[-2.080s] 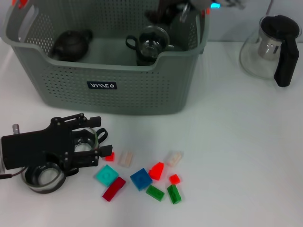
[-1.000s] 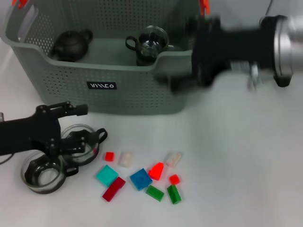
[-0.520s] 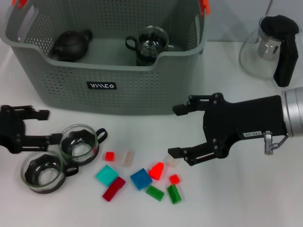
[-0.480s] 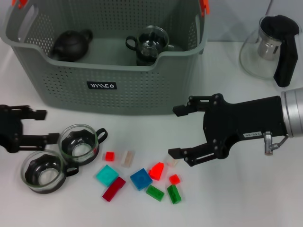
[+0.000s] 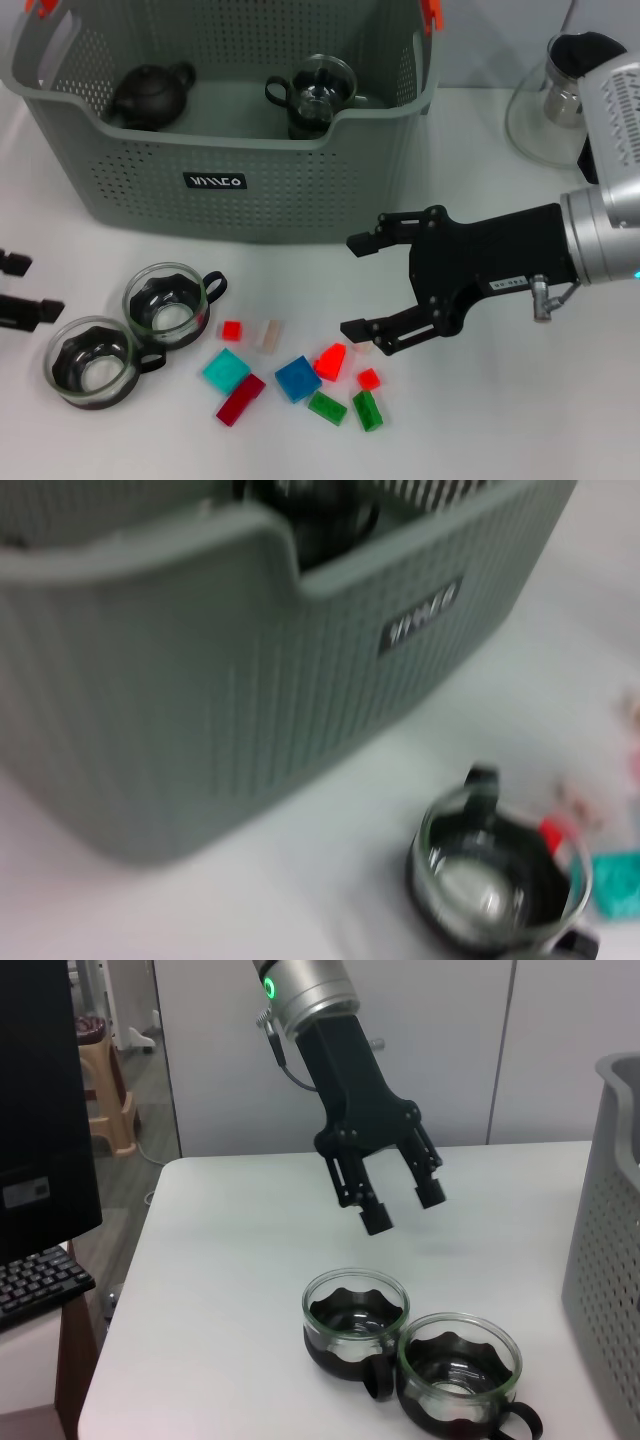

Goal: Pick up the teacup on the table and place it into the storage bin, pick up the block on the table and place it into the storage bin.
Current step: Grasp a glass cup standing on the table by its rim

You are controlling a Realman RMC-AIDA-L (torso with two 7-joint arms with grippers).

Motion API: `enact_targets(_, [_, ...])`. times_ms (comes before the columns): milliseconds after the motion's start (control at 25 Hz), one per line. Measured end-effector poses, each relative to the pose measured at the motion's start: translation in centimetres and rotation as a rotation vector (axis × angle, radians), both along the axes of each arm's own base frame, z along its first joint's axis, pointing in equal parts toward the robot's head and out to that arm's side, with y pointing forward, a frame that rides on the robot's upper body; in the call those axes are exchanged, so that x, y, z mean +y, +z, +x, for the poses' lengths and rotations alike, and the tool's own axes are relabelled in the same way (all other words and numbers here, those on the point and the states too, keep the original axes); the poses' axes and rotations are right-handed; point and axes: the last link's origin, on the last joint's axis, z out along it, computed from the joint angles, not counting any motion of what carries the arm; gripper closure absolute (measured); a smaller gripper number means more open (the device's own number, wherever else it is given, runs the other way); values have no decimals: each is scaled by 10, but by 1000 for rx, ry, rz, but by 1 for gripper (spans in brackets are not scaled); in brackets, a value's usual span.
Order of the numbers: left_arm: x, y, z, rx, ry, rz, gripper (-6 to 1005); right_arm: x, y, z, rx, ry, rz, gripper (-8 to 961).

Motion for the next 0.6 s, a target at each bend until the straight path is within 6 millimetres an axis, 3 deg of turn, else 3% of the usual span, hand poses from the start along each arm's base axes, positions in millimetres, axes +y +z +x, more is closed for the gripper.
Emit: enact_targets(600, [24,-16,29,157,37,-121,204,10,1,1,11,-20,12,8])
